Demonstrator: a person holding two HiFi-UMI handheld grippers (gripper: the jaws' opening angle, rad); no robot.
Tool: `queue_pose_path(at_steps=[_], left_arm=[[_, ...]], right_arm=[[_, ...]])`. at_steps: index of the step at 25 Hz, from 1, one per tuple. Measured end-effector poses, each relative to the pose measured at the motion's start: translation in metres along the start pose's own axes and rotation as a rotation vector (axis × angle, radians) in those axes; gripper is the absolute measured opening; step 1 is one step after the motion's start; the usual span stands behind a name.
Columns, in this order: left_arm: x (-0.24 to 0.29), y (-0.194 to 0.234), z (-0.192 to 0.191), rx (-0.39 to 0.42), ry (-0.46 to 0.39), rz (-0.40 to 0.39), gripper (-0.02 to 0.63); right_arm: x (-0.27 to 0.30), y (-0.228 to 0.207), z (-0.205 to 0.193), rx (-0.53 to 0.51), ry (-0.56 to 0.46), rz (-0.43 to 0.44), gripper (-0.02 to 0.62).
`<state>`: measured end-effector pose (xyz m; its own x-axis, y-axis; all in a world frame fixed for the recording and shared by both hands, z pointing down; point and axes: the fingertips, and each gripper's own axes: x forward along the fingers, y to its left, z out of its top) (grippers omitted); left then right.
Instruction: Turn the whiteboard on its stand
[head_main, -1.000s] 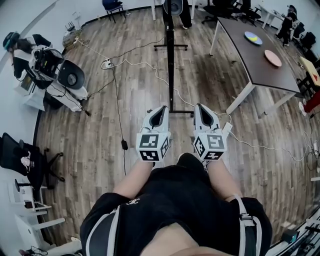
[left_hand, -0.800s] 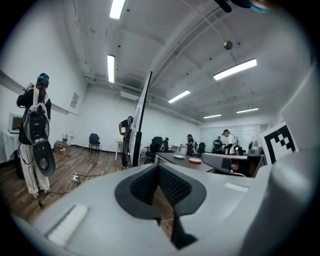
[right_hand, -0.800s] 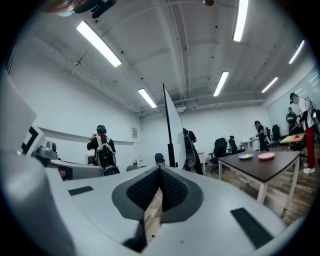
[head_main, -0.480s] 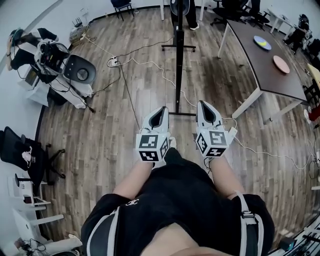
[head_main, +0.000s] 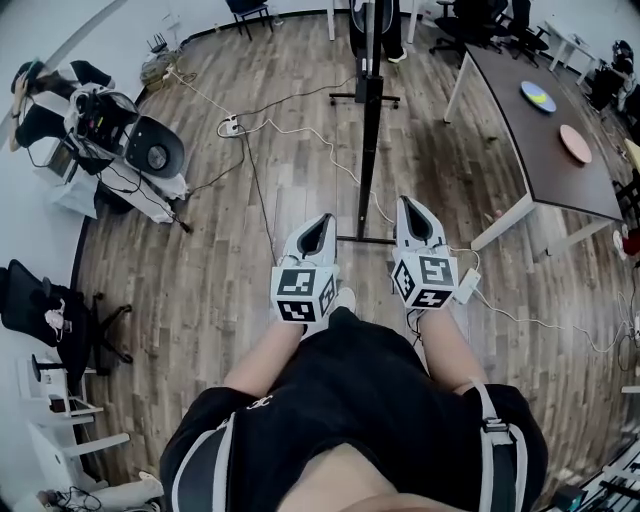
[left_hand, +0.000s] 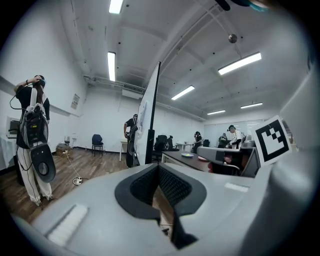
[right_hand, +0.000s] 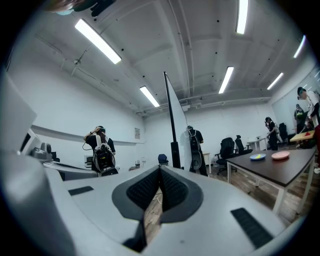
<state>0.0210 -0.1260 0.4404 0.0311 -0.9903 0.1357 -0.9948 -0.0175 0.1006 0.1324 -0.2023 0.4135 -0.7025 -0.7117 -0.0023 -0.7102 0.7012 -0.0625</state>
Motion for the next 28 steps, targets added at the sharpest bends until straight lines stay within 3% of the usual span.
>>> queue_pose_path(at_steps=[9, 17, 28], left_arm=[[0.062, 0.060, 0.029, 0.001, 0.001, 0.005, 0.009], [0.131, 0.092, 0.036, -0.005, 0.039, -0.017, 0.009], [0.185, 0.129, 0.022, -0.038, 0.117, -0.050, 0.009]], right_arm=[[0.089, 0.003, 0.010, -0.011, -0.005, 0.011, 0.006], [0.158, -0.025, 0.004, -0.002, 0.021, -0.022, 0.006], [0.212, -0.036, -0.008, -0.004, 0.046, -0.054, 0.006]])
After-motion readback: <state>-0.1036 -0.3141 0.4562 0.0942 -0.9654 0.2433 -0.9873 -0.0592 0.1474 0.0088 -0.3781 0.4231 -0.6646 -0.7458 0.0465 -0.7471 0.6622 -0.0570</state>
